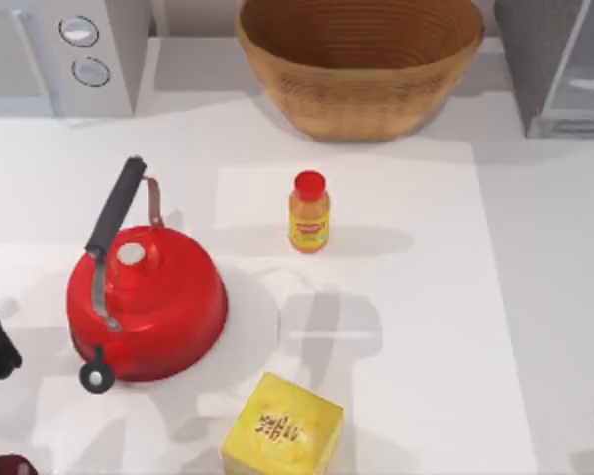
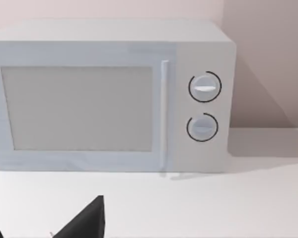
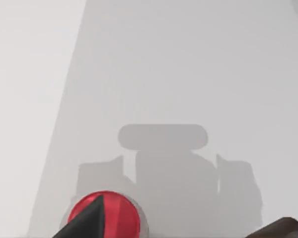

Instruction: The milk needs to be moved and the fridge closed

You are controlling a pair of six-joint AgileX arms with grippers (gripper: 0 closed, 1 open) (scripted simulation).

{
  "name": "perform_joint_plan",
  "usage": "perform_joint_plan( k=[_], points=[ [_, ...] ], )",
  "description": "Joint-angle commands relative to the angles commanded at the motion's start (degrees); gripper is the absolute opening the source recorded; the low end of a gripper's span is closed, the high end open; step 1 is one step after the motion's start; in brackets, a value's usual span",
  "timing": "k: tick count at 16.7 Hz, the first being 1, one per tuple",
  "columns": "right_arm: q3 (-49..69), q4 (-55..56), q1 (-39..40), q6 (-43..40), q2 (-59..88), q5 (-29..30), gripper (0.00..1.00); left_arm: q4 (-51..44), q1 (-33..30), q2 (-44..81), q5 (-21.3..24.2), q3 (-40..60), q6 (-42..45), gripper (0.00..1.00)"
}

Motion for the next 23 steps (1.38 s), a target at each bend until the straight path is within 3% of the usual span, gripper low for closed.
perform_joint_plan(
  k=[3,7,13,18,23],
  points=[
    [6.5,0.9,-15.0,-16.4,15.9,-8.8,1.0,0.0,0.0,0.0,0.0,0.0,0.0,1.0],
    [15.3,2.0,-39.1,-44.9,42.0,-20.1,1.0,0.0,0.0,0.0,0.0,0.0,0.0,1.0],
    [25.4,2.0,-70.3,-81.6,78.8,-33.5,1.0,0.0,0.0,0.0,0.0,0.0,0.0,1.0],
    [28.7,0.1,-85.3,-96.2,96.9,-40.1,1.0,0.0,0.0,0.0,0.0,0.0,0.0,1.0],
    [29.0,-0.9,-88.1,-98.3,100.8,-41.8,1.0,0.0,0.0,0.0,0.0,0.0,0.0,1.0]
  ],
)
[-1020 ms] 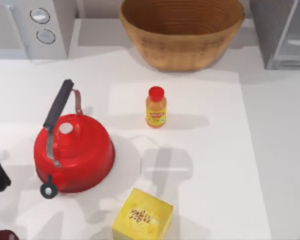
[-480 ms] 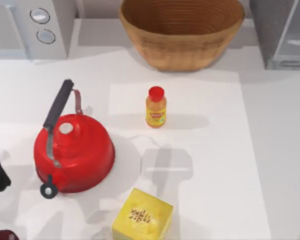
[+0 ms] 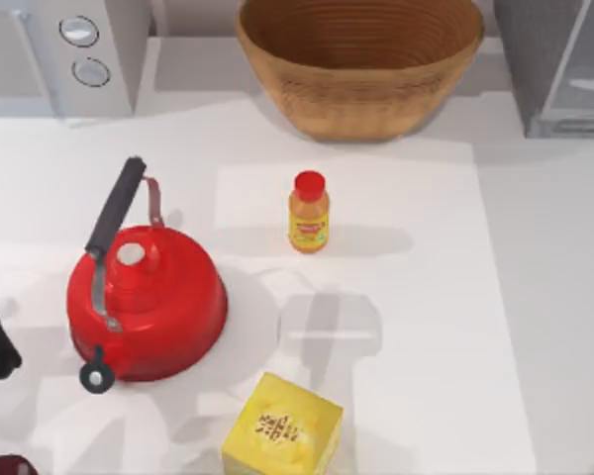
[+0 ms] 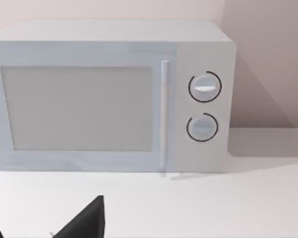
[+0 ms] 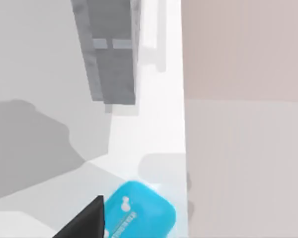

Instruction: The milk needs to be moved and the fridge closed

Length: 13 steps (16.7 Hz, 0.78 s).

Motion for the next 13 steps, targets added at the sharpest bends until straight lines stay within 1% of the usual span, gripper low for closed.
perform_joint_plan(
  k=[4,7,10,13],
  points=[
    [-0.2,0.2,0.3,0.1,-0.1,0.1,1.0,0.0,0.0,0.0,0.0,0.0,0.0,1.0],
    [-0.3,3.4,2.9,3.7,0.2,0.7,1.0,0.0,0.0,0.0,0.0,0.0,0.0,1.0],
    [-0.5,11.0,8.6,12.5,0.6,2.0,1.0,0.0,0.0,0.0,0.0,0.0,0.0,1.0],
    [-0.5,21.9,16.5,26.3,0.9,4.0,1.0,0.0,0.0,0.0,0.0,0.0,0.0,1.0]
  ],
)
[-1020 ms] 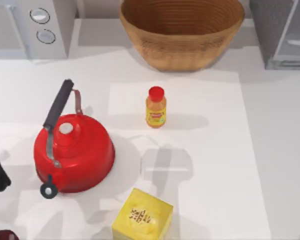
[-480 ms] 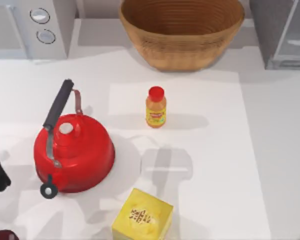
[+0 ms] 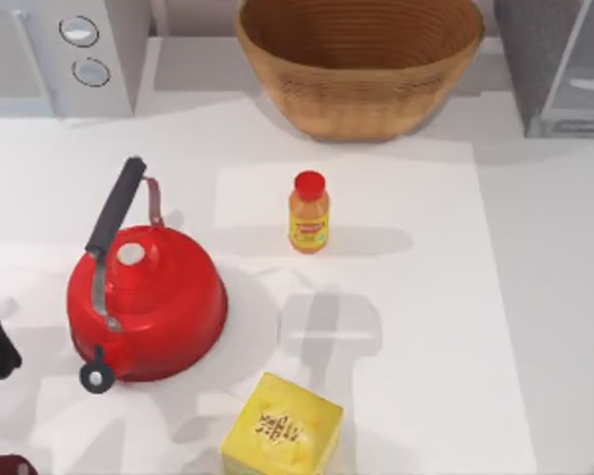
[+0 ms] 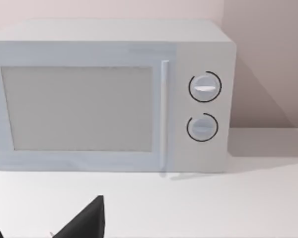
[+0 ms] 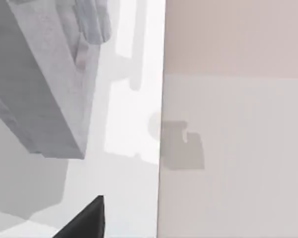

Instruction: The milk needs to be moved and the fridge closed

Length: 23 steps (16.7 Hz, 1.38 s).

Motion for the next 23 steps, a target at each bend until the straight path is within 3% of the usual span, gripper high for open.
perform_joint_plan(
  k=[6,10,13,19,23],
  points=[
    [-0.3,25.9,18.8,32.7,0.1,4.8,1.0,0.0,0.0,0.0,0.0,0.0,0.0,1.0],
    [-0.8,39.4,29.4,47.7,0.2,7.1,1.0,0.0,0.0,0.0,0.0,0.0,0.0,1.0],
    [-1.1,44.3,33.6,52.7,0.2,7.8,1.0,0.0,0.0,0.0,0.0,0.0,0.0,1.0],
    [-1.5,44.9,33.5,53.1,-0.1,7.9,1.0,0.0,0.0,0.0,0.0,0.0,0.0,1.0],
    [-4.8,47.5,39.2,58.8,-0.6,14.1,1.0,0.0,0.0,0.0,0.0,0.0,0.0,1.0]
  ],
)
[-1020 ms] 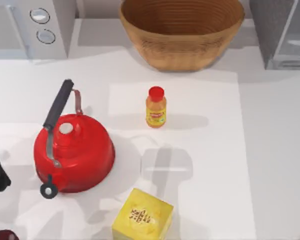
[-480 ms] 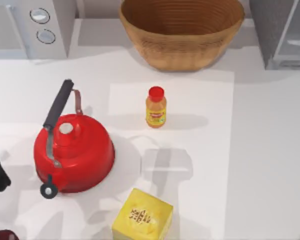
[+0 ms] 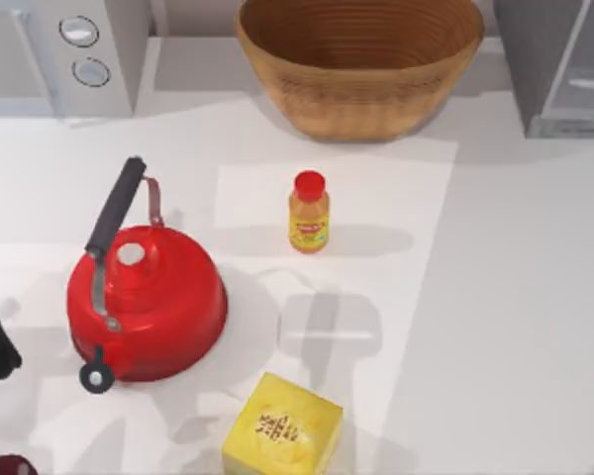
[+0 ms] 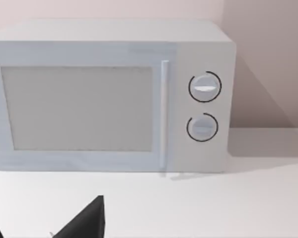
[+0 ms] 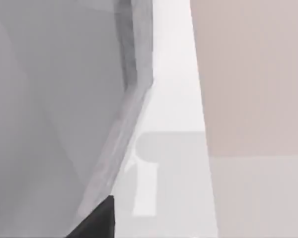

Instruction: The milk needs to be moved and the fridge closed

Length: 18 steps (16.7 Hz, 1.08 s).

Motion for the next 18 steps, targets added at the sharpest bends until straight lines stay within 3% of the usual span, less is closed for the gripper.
perform_joint_plan(
  k=[3,6,11,14,18],
  points=[
    [-3.2,3.1,9.2,6.7,-1.8,7.4,1.0,0.0,0.0,0.0,0.0,0.0,0.0,1.0],
    [-5.6,6.4,23.2,12.3,-4.0,14.4,1.0,0.0,0.0,0.0,0.0,0.0,0.0,1.0],
    [-9.6,13.6,42.0,25.2,-8.8,29.7,1.0,0.0,0.0,0.0,0.0,0.0,0.0,1.0],
    [-13.1,16.4,46.4,29.7,-11.1,34.7,1.0,0.0,0.0,0.0,0.0,0.0,0.0,1.0],
    [-13.5,16.7,46.7,30.1,-11.3,35.2,1.0,0.0,0.0,0.0,0.0,0.0,0.0,1.0]
  ],
)
